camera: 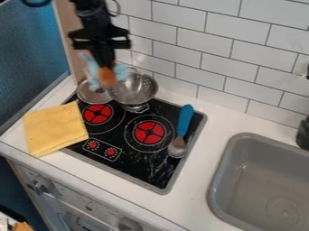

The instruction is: Remove the object from the strainer and place it on yellow towel.

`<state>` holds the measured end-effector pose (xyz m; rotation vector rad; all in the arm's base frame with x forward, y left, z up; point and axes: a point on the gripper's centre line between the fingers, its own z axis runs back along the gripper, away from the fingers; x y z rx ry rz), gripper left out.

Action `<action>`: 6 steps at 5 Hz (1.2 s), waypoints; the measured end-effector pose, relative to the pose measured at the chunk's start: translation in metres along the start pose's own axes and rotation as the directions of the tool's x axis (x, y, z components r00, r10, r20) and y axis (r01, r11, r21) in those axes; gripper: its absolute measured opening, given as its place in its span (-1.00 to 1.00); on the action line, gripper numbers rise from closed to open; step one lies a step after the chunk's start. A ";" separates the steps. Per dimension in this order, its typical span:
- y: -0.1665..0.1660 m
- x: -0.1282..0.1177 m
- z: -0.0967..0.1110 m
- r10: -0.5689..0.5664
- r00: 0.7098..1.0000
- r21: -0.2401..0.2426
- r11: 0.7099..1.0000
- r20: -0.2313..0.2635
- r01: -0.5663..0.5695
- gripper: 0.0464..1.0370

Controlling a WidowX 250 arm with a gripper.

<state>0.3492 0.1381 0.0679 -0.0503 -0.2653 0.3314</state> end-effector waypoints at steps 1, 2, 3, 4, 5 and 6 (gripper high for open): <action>0.027 -0.020 0.009 0.045 0.999 0.009 0.999 0.013 -0.045 -0.96; 0.051 -0.039 0.005 0.057 0.998 0.057 0.997 0.004 -0.057 -0.96; 0.079 -0.053 -0.002 0.073 0.997 0.115 0.991 0.009 -0.074 -0.96; 0.084 -0.063 -0.025 0.081 0.995 0.150 0.986 -0.057 -0.072 -0.96; 0.084 -0.056 -0.041 0.076 0.995 0.169 0.983 -0.061 -0.065 -0.96; 0.088 -0.059 -0.061 0.076 0.991 0.199 0.979 -0.109 -0.053 -0.92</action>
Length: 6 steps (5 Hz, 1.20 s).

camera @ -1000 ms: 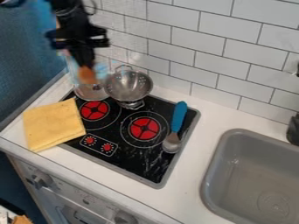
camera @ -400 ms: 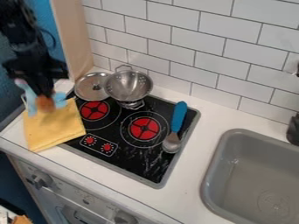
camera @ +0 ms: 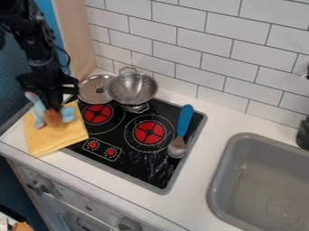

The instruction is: Remove the object from the strainer and place it on yellow towel.

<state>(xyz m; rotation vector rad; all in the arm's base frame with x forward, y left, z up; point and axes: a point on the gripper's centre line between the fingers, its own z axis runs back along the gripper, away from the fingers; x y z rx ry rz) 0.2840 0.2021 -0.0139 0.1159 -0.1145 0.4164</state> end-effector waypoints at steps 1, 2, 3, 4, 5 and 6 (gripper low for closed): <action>-0.002 0.000 0.001 0.039 0.999 -0.001 0.999 -0.006 -0.039 -0.60; -0.004 -0.002 0.001 0.043 0.999 -0.019 0.999 -0.016 -0.043 -0.05; -0.006 -0.003 0.002 0.026 0.999 -0.029 0.999 -0.022 -0.027 0.57; -0.008 0.000 0.017 0.026 1.000 -0.056 0.998 0.000 -0.026 0.93; -0.004 -0.002 0.033 0.022 1.000 -0.066 0.998 -0.008 -0.022 0.93; -0.005 0.004 0.062 0.023 0.998 -0.101 0.995 0.051 -0.017 0.92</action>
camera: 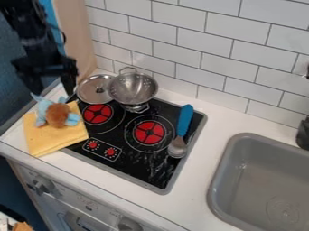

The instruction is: Remove the object from the strainer and place it on yellow towel.

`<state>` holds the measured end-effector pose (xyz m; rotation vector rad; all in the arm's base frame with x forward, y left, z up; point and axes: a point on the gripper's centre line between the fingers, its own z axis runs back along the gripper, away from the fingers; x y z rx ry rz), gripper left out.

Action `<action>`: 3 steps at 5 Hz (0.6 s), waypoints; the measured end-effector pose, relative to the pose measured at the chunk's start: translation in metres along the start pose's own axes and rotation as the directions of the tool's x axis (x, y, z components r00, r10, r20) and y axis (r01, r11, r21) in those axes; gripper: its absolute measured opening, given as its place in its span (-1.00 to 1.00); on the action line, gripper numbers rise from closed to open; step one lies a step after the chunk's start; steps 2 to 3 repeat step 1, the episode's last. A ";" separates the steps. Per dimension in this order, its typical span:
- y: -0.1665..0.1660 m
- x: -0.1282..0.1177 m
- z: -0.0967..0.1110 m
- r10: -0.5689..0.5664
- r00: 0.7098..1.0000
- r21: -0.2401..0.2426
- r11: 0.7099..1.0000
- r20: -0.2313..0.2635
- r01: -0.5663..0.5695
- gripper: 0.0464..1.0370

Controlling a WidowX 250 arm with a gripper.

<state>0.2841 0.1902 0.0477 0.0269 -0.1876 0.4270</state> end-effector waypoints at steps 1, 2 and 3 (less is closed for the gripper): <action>-0.001 0.003 0.023 -0.005 0.999 -0.019 1.000 0.040 0.006 0.93; -0.001 0.003 0.023 -0.005 0.999 -0.019 1.000 0.040 0.006 0.93; -0.001 0.003 0.023 -0.005 0.999 -0.019 1.000 0.040 0.006 0.93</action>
